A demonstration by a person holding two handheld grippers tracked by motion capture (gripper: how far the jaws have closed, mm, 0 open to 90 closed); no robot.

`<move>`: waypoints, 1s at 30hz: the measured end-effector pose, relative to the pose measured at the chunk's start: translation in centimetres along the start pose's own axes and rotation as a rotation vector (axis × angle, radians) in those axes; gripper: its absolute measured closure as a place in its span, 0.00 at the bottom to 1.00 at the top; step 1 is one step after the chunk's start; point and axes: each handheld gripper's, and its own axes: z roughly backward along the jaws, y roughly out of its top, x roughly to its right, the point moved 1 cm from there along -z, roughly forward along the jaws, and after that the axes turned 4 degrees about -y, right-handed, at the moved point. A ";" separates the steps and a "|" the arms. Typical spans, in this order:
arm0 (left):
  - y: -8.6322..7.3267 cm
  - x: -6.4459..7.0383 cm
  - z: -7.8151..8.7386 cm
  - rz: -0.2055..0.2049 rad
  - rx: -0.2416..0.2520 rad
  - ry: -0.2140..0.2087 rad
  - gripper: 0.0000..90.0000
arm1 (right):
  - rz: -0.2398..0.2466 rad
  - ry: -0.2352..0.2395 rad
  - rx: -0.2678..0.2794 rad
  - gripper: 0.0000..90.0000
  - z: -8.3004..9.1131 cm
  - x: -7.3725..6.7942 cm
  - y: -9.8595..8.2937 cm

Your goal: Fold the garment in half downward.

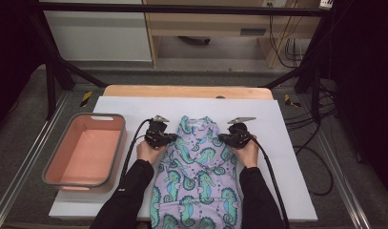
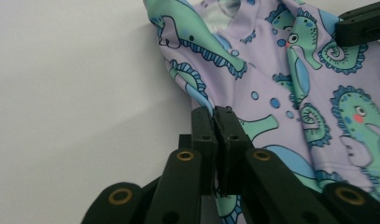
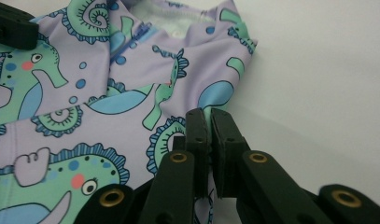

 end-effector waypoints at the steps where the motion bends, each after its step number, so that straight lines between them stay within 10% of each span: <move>1: 0.3 0.1 0.2 -0.005 0.006 0.000 0.96 | 0.002 -0.003 0.007 0.97 0.2 0.0 0.2; 17: 7.2 0.7 4.4 -0.064 0.212 0.022 0.97 | 0.021 -0.103 0.231 0.97 4.8 0.6 6.1; 30: 5.6 1.8 4.8 -0.088 0.205 0.012 0.96 | 0.035 -0.098 0.216 0.97 5.3 -0.4 5.2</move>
